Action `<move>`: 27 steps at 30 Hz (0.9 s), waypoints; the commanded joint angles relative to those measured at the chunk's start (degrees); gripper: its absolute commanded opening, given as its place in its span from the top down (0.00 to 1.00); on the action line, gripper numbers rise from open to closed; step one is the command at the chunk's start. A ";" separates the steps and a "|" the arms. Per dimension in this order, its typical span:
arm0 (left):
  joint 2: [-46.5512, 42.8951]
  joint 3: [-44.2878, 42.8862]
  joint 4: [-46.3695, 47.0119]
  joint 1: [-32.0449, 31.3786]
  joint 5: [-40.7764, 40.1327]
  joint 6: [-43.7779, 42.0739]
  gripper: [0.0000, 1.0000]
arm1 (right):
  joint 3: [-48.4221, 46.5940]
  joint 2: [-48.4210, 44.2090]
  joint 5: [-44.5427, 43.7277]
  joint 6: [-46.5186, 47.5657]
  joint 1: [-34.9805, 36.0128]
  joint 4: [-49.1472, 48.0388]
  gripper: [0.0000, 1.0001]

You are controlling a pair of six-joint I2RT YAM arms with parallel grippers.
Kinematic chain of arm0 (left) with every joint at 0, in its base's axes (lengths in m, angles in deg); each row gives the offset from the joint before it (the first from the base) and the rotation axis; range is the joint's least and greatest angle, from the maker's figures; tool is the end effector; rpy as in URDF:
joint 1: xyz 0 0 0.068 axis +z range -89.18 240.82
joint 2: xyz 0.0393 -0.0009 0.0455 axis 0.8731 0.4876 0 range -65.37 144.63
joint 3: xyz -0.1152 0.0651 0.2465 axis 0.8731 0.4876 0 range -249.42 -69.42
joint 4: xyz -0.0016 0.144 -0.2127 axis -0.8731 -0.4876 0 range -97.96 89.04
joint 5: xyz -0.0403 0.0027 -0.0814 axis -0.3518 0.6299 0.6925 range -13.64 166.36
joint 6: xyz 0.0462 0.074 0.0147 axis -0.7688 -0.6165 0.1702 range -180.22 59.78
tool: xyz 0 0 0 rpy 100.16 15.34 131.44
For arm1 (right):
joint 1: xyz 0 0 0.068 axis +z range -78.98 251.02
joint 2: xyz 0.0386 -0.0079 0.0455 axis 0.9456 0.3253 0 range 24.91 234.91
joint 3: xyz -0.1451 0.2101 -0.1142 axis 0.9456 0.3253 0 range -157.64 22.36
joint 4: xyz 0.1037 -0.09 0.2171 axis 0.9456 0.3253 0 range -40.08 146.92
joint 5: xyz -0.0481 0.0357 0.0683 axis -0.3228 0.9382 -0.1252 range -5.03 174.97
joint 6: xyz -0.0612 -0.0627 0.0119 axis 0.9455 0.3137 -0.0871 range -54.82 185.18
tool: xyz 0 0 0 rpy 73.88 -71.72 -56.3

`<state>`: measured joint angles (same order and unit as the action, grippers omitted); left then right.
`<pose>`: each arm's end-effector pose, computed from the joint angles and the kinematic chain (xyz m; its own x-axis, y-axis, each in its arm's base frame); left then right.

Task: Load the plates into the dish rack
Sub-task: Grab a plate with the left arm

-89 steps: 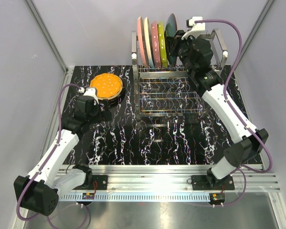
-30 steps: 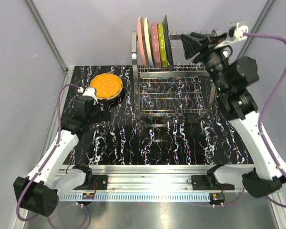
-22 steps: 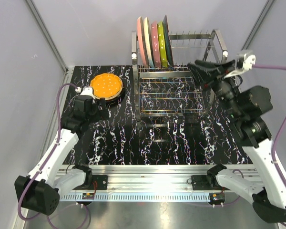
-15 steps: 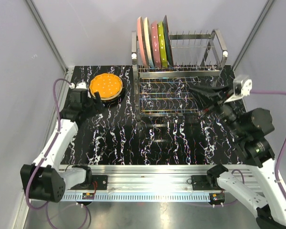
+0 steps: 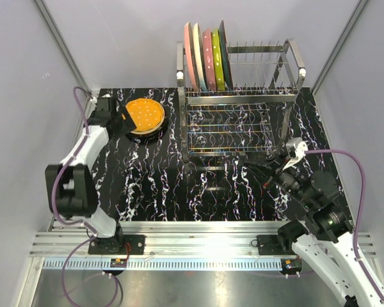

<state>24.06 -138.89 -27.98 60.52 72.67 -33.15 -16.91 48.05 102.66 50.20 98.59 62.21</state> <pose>0.3674 0.0031 0.2477 -0.6334 -0.4508 -0.6290 -0.3671 0.8905 -0.2686 0.1070 0.0828 0.3543 -0.1260 0.2119 -0.9691 -0.7011 0.6721 0.2382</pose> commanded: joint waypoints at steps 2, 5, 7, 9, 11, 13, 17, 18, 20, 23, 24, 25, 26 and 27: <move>9.08 -8.30 2.59 0.29 0.52 1.32 0.29 | 0.59 0.68 1.38 -2.51 -0.15 0.98 0.78; 13.82 -12.95 2.86 2.31 1.48 1.84 0.34 | -0.20 3.75 3.39 -3.38 -0.15 1.94 0.77; 16.55 -14.89 2.86 3.54 2.71 2.64 0.37 | 0.07 5.24 3.75 -3.65 -0.15 1.59 0.77; 17.97 -17.36 3.21 4.68 2.98 2.81 0.37 | -0.28 5.87 3.84 -2.95 -0.06 1.59 0.77; 20.17 -19.81 3.21 5.30 2.72 2.46 0.37 | -0.46 6.66 3.58 -2.07 -0.06 2.29 0.77; 22.79 -21.92 2.86 5.74 2.98 1.94 0.38 | -0.90 7.27 3.49 -1.89 0.02 2.73 0.77; 26.76 -26.23 1.89 5.83 3.42 1.06 0.39 | -0.37 7.27 3.66 -2.94 0.03 2.30 0.77; 27.81 -27.02 2.06 5.92 3.42 0.79 0.41 | -0.29 7.36 3.58 -3.03 0.20 2.47 0.77; 28.78 -27.65 2.33 6.01 3.42 0.62 0.42 | -0.29 7.36 3.14 -2.95 0.37 2.91 0.77; 30.80 -28.70 2.42 6.18 3.33 0.35 0.44 | -0.46 7.71 2.87 -2.68 0.46 3.26 0.77; 31.24 -28.79 2.50 6.36 3.33 0.44 0.44 | -0.37 7.89 2.87 -2.77 0.46 3.35 0.77; 32.12 -29.31 2.42 6.36 3.33 0.61 0.45 | -0.37 8.15 2.70 -2.77 0.55 3.44 0.77; 32.47 -29.23 2.33 6.53 3.42 0.79 0.46 | -0.46 8.33 2.61 -2.68 0.64 3.35 0.77; 32.82 -29.23 2.59 6.45 3.42 0.79 0.46 | -0.55 8.59 2.52 -2.60 0.73 3.52 0.78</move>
<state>55.84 -165.25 -27.00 66.55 75.19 -31.89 -16.21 55.87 105.19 47.77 98.78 66.32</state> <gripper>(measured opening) 0.547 0.228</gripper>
